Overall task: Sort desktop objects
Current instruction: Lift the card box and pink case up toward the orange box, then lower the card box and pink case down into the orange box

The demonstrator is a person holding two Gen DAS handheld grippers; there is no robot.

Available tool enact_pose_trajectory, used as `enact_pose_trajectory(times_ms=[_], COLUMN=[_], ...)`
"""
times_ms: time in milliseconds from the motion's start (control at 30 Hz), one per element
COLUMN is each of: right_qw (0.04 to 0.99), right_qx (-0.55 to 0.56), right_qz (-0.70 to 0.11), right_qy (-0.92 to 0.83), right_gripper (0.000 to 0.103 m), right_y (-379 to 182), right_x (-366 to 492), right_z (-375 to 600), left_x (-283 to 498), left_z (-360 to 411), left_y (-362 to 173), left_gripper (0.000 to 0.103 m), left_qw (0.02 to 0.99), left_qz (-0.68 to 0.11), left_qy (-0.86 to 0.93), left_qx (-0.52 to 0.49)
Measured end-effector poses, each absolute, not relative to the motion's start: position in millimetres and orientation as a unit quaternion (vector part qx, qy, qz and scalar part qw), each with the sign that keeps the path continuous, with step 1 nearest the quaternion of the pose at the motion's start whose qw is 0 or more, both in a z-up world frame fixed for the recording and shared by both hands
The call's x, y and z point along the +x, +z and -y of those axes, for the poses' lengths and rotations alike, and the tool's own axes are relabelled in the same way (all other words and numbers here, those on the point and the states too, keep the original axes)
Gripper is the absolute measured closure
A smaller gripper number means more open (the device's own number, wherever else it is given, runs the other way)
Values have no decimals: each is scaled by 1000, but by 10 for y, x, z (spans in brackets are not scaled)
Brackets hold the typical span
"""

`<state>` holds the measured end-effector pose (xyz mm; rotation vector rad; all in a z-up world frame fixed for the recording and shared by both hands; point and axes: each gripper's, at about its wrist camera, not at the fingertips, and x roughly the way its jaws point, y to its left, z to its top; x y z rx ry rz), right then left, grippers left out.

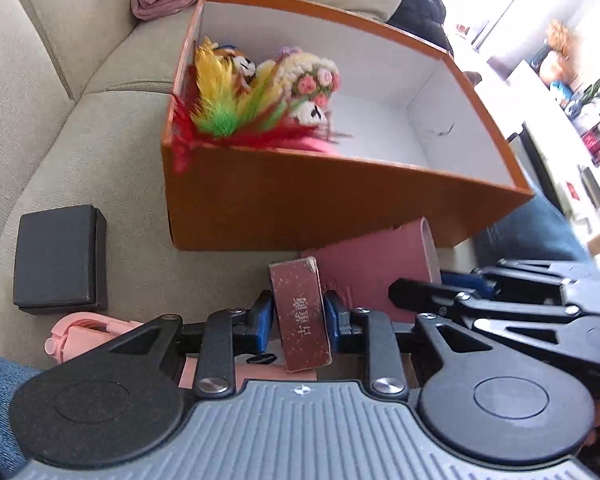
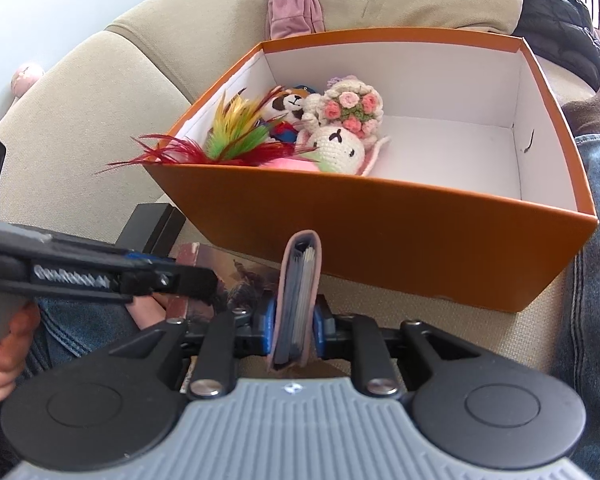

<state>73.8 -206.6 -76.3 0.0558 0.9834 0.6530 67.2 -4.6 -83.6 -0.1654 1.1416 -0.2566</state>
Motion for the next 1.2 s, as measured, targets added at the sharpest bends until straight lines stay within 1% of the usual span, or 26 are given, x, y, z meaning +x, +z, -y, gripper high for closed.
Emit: enact_pose_trajectory(times_ms=[100,200,333,467,667,733,867,933,1000,1200], right_qw=[831,832,839,853,868,875,903,911,911,885], right_qx=[25,31,35,26,49,61,65,64,59,39], right_qz=[-463,-461,-448,-419,-375,-355,-308,-299,-309,-391], right_qy=[308,305,307,312,322,323,293,277,266,251], right_gripper=[80,84,86,86,86,86,86,86,86,86], right_y=[-755,-756,-656,-420,52,228,531,597,564,154], right_x=[717,702,649,544,469,482,586,703,865,1342], right_z=[2072,2097,2130,2196,2402,2483,2587,2601,2570,2458], left_x=[647,625,550,474,462,539,810,996,1212,1725], left_z=[-3,-18,-35,-37,-65,-71,20,103,208,424], left_y=[-864,-867,-744,-485,74,269,485,486,391,-217], left_gripper=[74,76,78,78,78,78,78,78,78,78], left_qw=[836,839,843,850,866,871,881,880,873,833], left_qz=[-528,-526,-519,-504,-459,-442,-417,-417,-433,-514], left_qy=[-115,-111,-113,-126,-168,-181,-191,-193,-195,-182], left_qx=[-92,-92,-85,-87,-105,-115,-119,-120,-116,-93])
